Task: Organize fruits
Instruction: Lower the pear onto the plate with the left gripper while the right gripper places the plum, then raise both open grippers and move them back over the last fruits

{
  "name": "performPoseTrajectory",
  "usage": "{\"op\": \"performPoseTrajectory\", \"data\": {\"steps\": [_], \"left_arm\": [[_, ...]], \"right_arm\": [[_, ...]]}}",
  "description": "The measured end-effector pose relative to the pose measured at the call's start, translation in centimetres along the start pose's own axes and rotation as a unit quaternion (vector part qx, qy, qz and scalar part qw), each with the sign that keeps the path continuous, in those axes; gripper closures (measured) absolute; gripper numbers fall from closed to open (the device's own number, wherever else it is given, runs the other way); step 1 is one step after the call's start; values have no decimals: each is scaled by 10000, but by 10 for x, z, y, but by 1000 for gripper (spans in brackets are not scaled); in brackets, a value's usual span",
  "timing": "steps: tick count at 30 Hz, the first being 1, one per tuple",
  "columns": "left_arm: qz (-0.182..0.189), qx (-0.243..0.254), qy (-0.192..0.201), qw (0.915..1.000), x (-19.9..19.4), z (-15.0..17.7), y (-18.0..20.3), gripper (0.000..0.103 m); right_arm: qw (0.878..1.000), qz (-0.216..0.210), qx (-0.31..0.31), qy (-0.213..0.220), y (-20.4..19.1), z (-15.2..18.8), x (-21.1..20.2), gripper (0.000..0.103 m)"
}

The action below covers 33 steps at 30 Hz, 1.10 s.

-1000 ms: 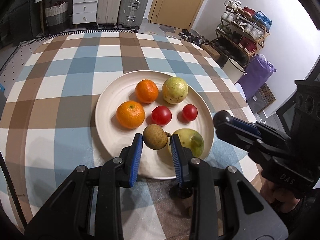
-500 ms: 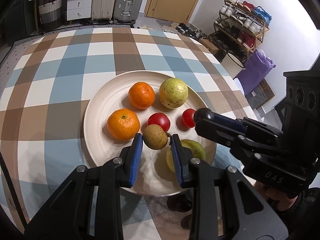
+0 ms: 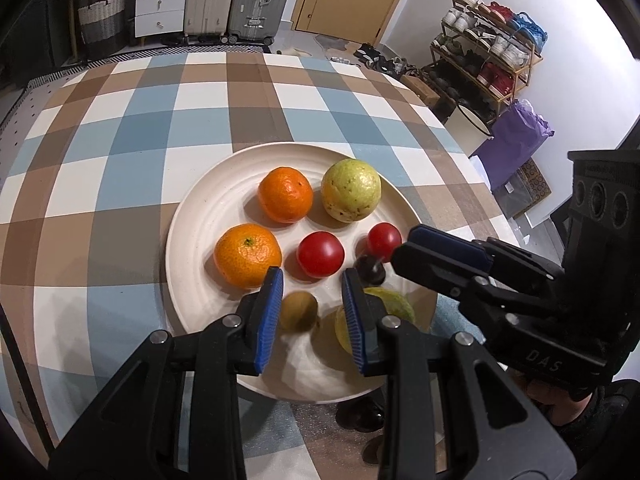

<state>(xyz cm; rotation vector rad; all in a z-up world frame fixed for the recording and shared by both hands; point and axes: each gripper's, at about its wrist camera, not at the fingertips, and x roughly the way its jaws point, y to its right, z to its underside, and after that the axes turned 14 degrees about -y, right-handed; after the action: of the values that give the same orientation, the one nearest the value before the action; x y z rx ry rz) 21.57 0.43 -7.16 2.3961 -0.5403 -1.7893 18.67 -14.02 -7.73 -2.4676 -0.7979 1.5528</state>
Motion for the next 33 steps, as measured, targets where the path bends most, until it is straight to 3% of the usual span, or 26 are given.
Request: {"op": "performPoseTrajectory", "data": {"steps": [11,22,33], "left_arm": [[-67,-44,163,9998,-17,16,-2,77],[-95,-68,319,9994,-35,44,1,76],[-125,-104,462,9988,-45,79,0,76]], "right_arm": [[9998,12,-14,212,-7,6,-18,69],[9989,142,-73,441,-19,25,-40,57],[9976,208,-245,610,-36,49,-53,56]]}}
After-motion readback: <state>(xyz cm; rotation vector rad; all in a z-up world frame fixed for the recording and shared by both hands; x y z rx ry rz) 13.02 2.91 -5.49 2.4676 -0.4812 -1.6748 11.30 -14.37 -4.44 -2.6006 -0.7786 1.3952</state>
